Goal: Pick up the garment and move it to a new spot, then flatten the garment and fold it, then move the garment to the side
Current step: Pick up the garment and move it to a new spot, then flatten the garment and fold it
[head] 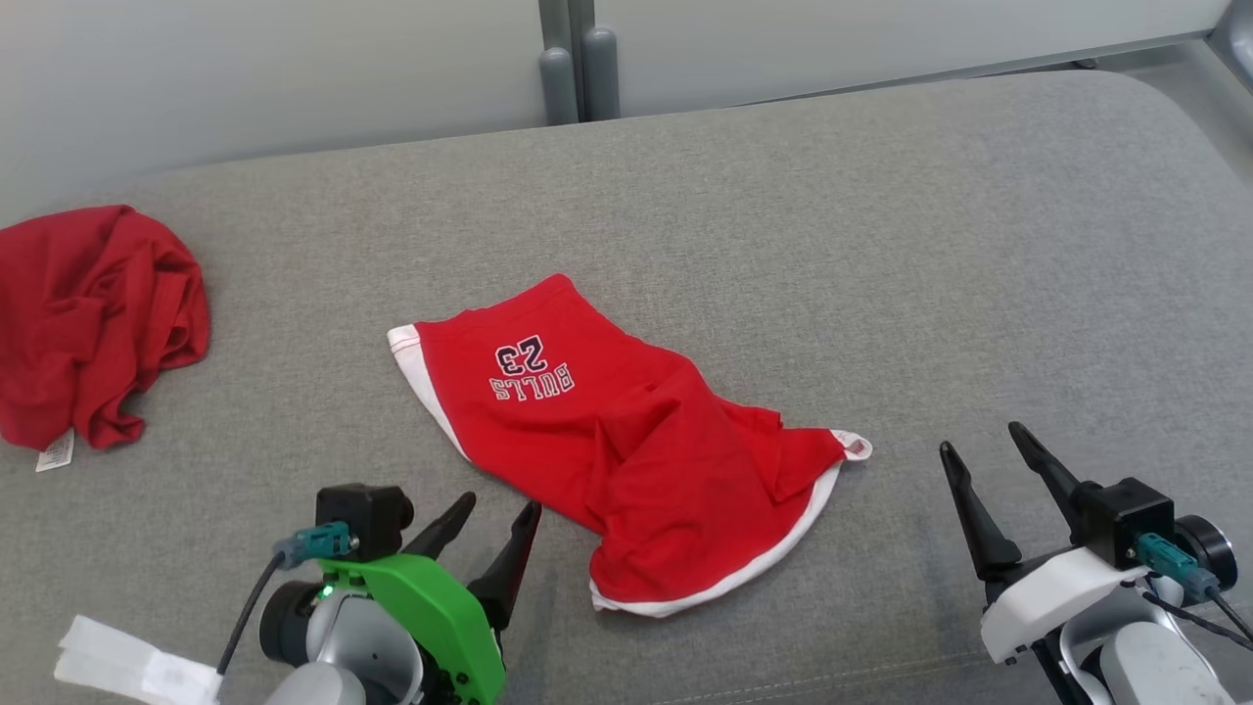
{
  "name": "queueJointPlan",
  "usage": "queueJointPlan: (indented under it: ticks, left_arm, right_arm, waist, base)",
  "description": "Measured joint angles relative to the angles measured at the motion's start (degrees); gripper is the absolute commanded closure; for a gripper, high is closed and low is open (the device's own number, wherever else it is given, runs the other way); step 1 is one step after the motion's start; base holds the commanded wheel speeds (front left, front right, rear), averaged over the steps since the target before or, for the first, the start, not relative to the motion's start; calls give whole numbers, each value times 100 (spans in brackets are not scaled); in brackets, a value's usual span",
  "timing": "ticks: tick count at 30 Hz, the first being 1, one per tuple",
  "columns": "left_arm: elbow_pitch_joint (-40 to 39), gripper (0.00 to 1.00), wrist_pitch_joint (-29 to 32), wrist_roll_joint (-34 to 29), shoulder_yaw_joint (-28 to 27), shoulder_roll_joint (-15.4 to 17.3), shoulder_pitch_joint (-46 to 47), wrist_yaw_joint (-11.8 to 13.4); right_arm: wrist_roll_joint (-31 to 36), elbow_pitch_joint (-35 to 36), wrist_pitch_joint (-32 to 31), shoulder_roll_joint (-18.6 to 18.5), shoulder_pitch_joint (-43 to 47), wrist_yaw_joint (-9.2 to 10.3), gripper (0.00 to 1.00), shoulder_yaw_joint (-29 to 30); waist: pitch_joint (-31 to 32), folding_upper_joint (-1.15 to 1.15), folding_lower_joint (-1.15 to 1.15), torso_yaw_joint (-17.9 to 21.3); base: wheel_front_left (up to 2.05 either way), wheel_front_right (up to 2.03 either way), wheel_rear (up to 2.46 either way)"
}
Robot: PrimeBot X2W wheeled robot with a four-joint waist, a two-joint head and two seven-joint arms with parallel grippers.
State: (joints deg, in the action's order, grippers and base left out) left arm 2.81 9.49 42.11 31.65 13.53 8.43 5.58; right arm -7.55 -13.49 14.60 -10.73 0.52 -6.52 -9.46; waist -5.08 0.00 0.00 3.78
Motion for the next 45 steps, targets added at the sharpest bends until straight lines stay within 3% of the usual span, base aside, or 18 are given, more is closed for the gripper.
queueJointPlan:
  ticks: [12,30,31,32,33,34,35,36,39,45]
  left_arm:
    - [-230,0,-272,-45,183,-131,-463,27]
    - [-666,0,-399,-342,143,-21,-616,101]
    - [-686,0,-399,-350,143,-16,-622,101]
    - [-713,0,-408,-350,133,-16,-643,101]
    - [-745,0,-410,-350,122,-13,-685,101]
    - [-756,0,-424,-349,133,-10,-737,101]
    - [-753,0,-424,-339,137,-12,-794,101]
    - [-750,0,-424,-313,149,-11,-854,101]
    - [-757,0,-421,-134,209,-44,-986,89]
    - [-667,0,-210,293,489,-247,-1017,-214]
  right_arm:
    - [542,-673,-267,-533,-236,-21,0,-608]
    - [453,-1647,-761,-735,-848,-60,0,-1112]
    - [412,-1697,-770,-734,-848,-60,8,-1156]
    - [382,-1737,-795,-734,-849,-60,25,-1194]
    - [357,-1751,-810,-737,-857,-60,50,-1238]
    - [331,-1764,-810,-738,-877,-60,62,-1283]
    - [290,-1786,-810,-736,-915,-60,86,-1347]
    - [255,-1811,-810,-734,-962,-60,100,-1412]
    - [60,-1842,-868,-725,-1090,-60,100,-1568]
    - [-87,-1768,-880,-822,-1460,-60,100,-1849]
  waist:
    - [-6,0,0,-536]
    - [-118,0,0,-1212]
    - [-122,0,0,-1242]
    - [-125,0,0,-1272]
    - [-130,0,0,-1298]
    - [-138,0,0,-1320]
    - [-148,0,0,-1339]
    - [-155,0,0,-1352]
    - [-171,0,0,-1353]
    - [-214,0,0,-1231]
  base:
    - [0,0,0]
    - [0,0,0]
    - [0,0,0]
    - [0,0,0]
    - [0,0,0]
    - [0,0,0]
    - [0,0,0]
    - [0,0,0]
    - [0,0,0]
    - [0,0,0]
